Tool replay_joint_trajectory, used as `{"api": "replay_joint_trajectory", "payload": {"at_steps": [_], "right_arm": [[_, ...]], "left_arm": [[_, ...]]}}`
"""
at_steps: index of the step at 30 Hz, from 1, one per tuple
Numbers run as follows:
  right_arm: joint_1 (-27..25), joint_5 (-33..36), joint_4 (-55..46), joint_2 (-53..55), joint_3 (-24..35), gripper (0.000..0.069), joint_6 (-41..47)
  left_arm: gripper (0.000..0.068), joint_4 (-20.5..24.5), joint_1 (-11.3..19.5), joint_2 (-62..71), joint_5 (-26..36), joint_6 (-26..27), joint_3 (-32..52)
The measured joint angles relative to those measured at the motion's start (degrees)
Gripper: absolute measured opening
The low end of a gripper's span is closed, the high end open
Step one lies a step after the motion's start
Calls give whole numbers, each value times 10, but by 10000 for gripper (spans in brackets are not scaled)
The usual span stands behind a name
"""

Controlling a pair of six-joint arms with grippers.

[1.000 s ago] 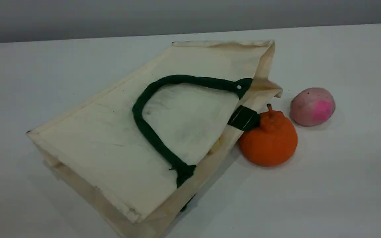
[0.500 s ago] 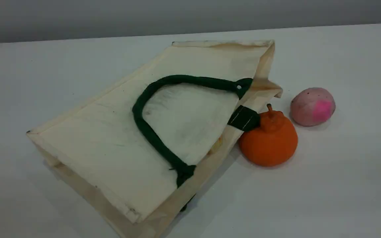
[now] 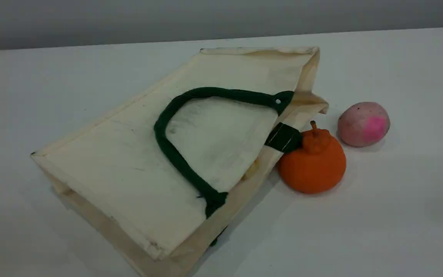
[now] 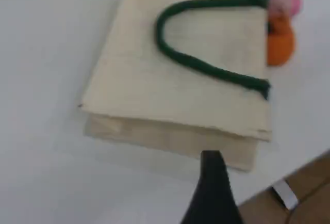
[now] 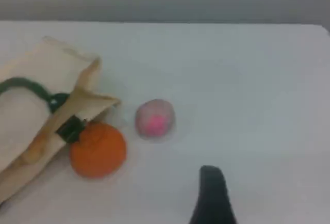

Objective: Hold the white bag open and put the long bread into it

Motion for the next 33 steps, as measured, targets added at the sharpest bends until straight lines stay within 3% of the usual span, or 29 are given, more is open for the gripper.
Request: {"api": "replay_joint_trajectory", "payload": {"at_steps": [5,8,33], "right_arm": [[-5,0,1,0,0,463,0],[-5,0,1,0,0,463,0],[-5,0,1,0,0,463,0]], "left_arm": [[485,0,76,-3,0,0,0],[485,0,99,-4,0,0,0],[485,-1,113,-30,3,1,-1]]}}
